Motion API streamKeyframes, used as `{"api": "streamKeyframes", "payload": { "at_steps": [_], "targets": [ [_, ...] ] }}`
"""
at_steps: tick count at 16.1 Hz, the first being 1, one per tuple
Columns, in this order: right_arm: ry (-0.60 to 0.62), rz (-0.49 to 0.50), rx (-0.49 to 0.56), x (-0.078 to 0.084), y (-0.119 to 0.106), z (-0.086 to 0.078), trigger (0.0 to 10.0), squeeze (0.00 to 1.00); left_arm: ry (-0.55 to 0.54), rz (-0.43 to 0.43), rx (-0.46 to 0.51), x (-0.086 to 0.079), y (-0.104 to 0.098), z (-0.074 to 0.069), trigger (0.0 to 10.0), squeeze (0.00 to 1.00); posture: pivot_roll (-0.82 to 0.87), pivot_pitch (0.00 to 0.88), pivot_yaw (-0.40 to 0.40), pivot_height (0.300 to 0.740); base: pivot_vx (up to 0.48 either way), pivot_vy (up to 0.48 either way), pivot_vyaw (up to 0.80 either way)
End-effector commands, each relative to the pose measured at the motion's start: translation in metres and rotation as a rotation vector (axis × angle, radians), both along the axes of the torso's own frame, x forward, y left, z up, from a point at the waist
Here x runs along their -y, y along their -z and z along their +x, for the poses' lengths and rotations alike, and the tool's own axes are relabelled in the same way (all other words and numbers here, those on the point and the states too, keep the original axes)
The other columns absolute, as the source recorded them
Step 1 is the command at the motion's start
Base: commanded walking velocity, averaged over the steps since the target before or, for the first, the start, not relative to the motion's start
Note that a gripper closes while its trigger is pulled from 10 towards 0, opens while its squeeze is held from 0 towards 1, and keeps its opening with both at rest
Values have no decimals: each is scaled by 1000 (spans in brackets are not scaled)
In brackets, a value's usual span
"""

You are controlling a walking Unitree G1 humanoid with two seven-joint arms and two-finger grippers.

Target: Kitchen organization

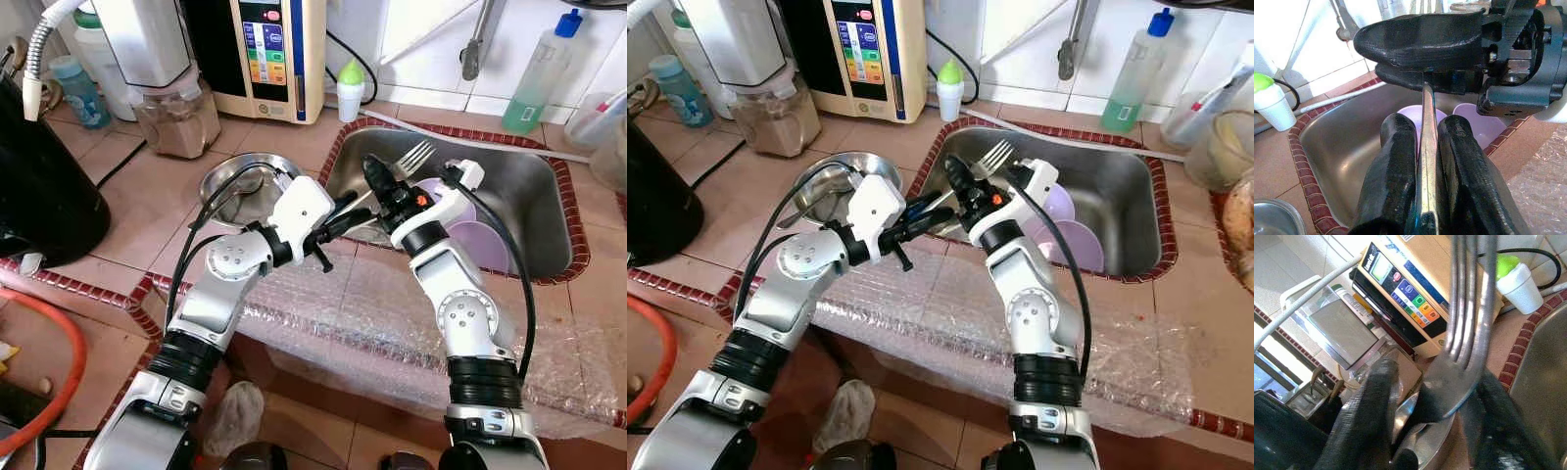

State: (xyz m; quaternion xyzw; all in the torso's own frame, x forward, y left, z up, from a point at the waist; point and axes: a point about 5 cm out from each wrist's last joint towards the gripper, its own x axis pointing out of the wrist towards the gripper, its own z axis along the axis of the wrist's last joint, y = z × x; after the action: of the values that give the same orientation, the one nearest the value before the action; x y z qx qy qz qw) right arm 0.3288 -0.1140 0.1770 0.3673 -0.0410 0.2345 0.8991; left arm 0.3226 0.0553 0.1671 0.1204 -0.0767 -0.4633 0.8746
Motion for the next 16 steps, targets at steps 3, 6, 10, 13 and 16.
{"api": "streamKeyframes", "payload": {
  "at_steps": [3, 6, 10, 13, 16],
  "targets": [
    [12, 14, -36, 0, 2, 2, 0, 0, 4, 5, 21, 0, -4, -1, 0, 0, -114, 12, 53, 740, 0, 0, 0],
    [-14, 15, -55, -2, 5, 1, 0, 0, 4, 5, 22, 0, -4, 0, 0, 0, -114, 12, 53, 740, 0, 0, 0],
    [-8, 33, -78, 0, 8, 1, 0, 0, -2, 9, 22, -1, -4, 0, 0, 0, -117, 10, 55, 740, 0, 0, 0],
    [8, 38, -89, 3, 9, 3, 0, 0, -23, 20, 24, -5, -3, 3, 0, 0, -116, 5, 55, 740, 0, 0, 0],
    [50, 28, -100, 8, 11, 5, 0, 0, -39, 28, 30, -8, -4, 7, 0, 0, -115, 3, 56, 740, 0, 0, 0]
  ]
}}
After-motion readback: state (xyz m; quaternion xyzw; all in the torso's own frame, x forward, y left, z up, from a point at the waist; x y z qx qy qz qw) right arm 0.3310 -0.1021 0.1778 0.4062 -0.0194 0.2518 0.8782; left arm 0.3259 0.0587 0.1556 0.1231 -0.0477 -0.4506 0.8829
